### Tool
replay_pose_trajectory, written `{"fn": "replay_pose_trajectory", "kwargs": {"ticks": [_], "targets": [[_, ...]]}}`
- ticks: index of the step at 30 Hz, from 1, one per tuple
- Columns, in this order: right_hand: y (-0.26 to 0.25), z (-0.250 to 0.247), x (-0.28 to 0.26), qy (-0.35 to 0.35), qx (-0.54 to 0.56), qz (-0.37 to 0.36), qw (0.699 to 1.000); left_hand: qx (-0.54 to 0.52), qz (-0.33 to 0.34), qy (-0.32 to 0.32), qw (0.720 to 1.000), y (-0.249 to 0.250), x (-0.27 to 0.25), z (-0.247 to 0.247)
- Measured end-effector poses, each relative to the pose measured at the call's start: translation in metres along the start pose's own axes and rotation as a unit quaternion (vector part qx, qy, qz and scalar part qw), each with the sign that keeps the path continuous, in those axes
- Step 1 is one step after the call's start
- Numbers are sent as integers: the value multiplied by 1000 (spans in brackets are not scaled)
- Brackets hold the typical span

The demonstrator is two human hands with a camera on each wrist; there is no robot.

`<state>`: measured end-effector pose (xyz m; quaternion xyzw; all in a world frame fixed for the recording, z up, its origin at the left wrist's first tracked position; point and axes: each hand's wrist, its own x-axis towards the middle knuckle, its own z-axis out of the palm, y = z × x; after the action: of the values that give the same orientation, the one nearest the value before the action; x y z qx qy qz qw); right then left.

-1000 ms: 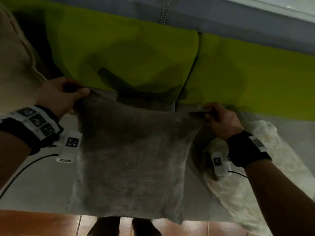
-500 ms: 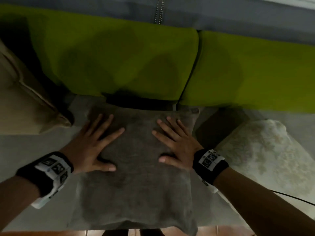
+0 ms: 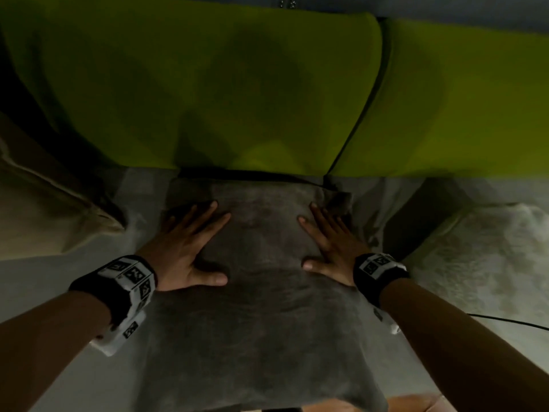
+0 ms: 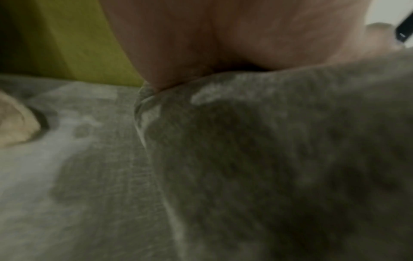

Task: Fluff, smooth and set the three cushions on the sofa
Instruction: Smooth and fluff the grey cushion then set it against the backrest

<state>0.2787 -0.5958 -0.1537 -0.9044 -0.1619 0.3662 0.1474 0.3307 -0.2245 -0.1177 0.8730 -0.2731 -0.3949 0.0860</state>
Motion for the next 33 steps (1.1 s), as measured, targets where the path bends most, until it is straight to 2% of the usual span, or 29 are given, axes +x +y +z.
{"fn": "replay_pose_trajectory", "kwargs": {"ticks": [7,11,13,14,16,18,19,20,22,24,26,29,33], "targets": [[9,-2,13,-2,77,34,996,-127,-76,8,989,-8,16,4],[10,-17,12,3,90,77,993,-171,-69,13,983,-14,12,-8],[9,-31,6,-13,80,103,991,-228,-104,31,968,-16,7,-21],[8,-37,1,-23,71,114,991,-267,-143,60,951,-16,5,-29],[7,-46,-11,-33,36,127,991,-311,-211,177,910,-22,4,-41],[7,-46,-26,-37,13,124,992,-278,-223,288,889,-30,4,-54],[7,-42,-34,-43,12,119,992,-256,-217,307,890,-31,2,-59],[7,-38,-40,-48,15,117,992,-241,-214,301,898,-35,1,-61],[2,-31,-50,-47,31,118,991,-260,-199,245,912,-35,-4,-67],[-8,-26,-55,-33,50,117,991,-353,-175,186,900,-32,-10,-70],[-16,-20,-55,-22,62,113,991,-381,-193,152,891,-26,-15,-69],[-22,-17,-53,-26,69,116,991,-314,-225,166,907,-17,-13,-65],[-21,-29,-58,-29,28,98,994,-320,-246,191,895,-1,-5,-67]]}}
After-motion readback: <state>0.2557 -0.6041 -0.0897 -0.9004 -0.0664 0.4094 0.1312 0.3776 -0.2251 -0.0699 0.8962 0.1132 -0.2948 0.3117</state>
